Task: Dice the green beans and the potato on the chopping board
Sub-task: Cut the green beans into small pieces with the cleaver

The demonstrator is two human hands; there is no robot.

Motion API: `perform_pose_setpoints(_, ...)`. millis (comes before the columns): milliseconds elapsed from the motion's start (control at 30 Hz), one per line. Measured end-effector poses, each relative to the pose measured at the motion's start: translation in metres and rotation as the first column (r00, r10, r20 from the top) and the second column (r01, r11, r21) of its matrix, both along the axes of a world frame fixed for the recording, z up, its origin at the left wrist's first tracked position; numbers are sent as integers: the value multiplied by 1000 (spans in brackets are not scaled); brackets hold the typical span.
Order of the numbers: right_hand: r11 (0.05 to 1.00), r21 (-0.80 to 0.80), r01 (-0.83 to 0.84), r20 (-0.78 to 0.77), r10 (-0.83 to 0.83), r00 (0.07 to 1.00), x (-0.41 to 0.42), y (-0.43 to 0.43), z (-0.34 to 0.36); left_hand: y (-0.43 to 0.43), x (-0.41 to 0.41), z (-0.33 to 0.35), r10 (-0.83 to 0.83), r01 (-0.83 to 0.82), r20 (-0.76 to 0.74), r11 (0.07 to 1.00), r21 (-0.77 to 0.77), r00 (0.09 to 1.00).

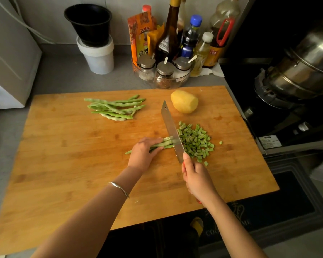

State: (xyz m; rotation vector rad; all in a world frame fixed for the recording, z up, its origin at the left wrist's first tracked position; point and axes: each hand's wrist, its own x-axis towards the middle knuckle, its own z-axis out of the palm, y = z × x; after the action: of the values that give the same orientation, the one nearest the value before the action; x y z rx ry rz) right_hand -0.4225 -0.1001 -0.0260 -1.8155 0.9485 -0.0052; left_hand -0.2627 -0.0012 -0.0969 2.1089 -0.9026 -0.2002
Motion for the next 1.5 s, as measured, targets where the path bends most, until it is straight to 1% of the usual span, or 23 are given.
perform_pose_setpoints(267,1000,-18,-14,-30,13,999,0,6,-3,0,0,-1,-6,5,26,1000,10,1000)
perform_pose_setpoints(367,1000,-16,-5,-57,4,998,11,5,-5,-1,0,0,-13,12,39,1000,26,999)
perform_pose_setpoints(467,998,-52,-31,-74,27,997,24,2,-9,-1,0,1,-20,18,41,999,34,999)
perform_pose_setpoints(600,1000,-8,-13,-106,12,994,12,3,-12,0,0,1,-22,21,19,999,33,1000)
perform_pose_setpoints(700,998,-50,-26,-128,20,992,20,5,-11,0,0,0,-33,32,27,999,32,999)
perform_pose_setpoints(800,996,-93,-16,-98,7,995,39,1,-10,1,1,0,-30,29,7,999,33,1000)
perform_pose_setpoints(900,993,-122,-10,-81,0,997,33,-5,-11,1,-1,0,-17,16,13,999,46,1000)
perform_pose_setpoints(933,994,-109,2,-71,-9,997,27,-7,-11,1,-2,2,-9,8,9,999,52,1000)
perform_pose_setpoints(1000,998,-28,53,-28,-54,998,17,-9,-10,1,-3,2,-3,3,-4,998,66,1000)
perform_pose_setpoints(1067,997,24,69,6,-69,998,12,-11,-6,2,-2,3,-21,22,-14,998,67,1000)
perform_pose_setpoints(1167,999,39,34,24,-35,999,8,-8,-1,4,1,7,-34,33,23,998,57,999)
perform_pose_setpoints(1267,999,43,16,25,-17,1000,6,-4,0,8,5,9,-36,28,114,997,69,993)
perform_pose_setpoints(1367,999,40,1,29,-3,1000,6,1,0,13,5,7,-46,42,93,998,45,995)
perform_pose_setpoints(1500,999,44,-22,27,21,999,6,9,1,13,2,3,-17,16,50,1000,26,999)
